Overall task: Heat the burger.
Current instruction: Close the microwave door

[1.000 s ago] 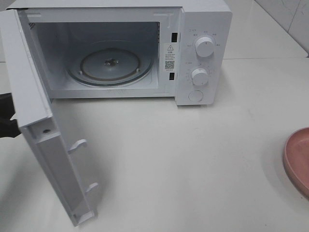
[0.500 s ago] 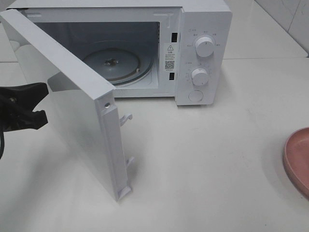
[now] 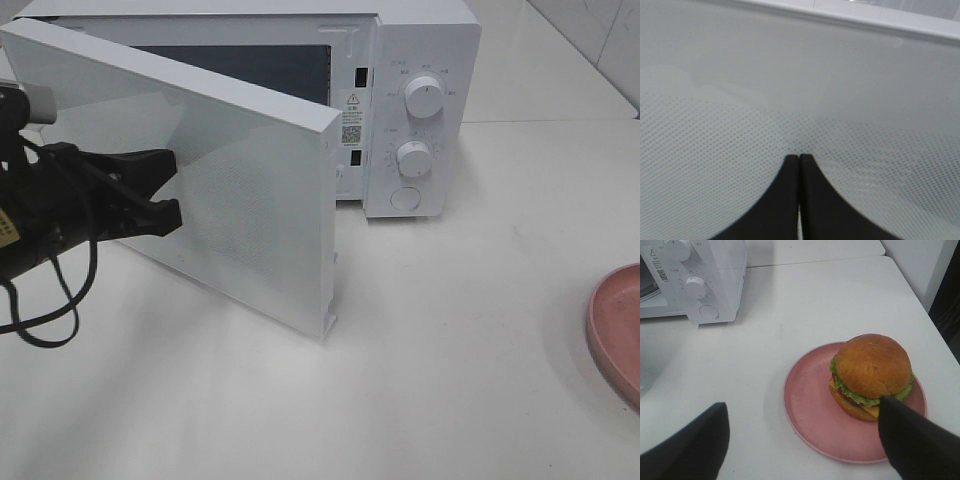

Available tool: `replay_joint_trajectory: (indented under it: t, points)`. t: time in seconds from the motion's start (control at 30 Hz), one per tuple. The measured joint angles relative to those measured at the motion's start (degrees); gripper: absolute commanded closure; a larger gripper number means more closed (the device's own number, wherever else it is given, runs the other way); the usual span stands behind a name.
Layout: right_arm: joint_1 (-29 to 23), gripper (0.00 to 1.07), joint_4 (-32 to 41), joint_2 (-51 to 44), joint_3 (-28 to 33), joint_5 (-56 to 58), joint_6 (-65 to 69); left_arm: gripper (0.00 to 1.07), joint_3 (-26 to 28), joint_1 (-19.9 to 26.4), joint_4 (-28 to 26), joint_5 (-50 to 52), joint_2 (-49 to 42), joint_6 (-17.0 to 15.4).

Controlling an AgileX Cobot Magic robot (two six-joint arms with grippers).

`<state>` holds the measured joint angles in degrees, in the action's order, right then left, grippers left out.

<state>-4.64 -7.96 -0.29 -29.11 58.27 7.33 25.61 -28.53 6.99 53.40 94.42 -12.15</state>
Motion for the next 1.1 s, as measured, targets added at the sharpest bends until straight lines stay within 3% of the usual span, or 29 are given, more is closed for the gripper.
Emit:
replay_joint_trajectory:
  t: [0.27,0.73,0.87,1.1]
  points:
    - [0.0,0.31,0.0,0.0,0.0,0.0,0.0,1.07,4.76,-4.53,-5.84,-0.29,3.61,1.78]
    - [0.0,0.31,0.0,0.0,0.0,0.0,0.0,1.07,18.68,-11.57,-17.3,-2.06,12.38,4.93]
    - [0.0,0.31,0.0,0.0,0.0,0.0,0.0,1.07,23.89,-13.18,-22.8,-4.64,15.47,8.19]
    - [0.0,0.31,0.0,0.0,0.0,0.0,0.0,1.07,30.19,-14.44,-25.32,-5.84,18.85,10.37]
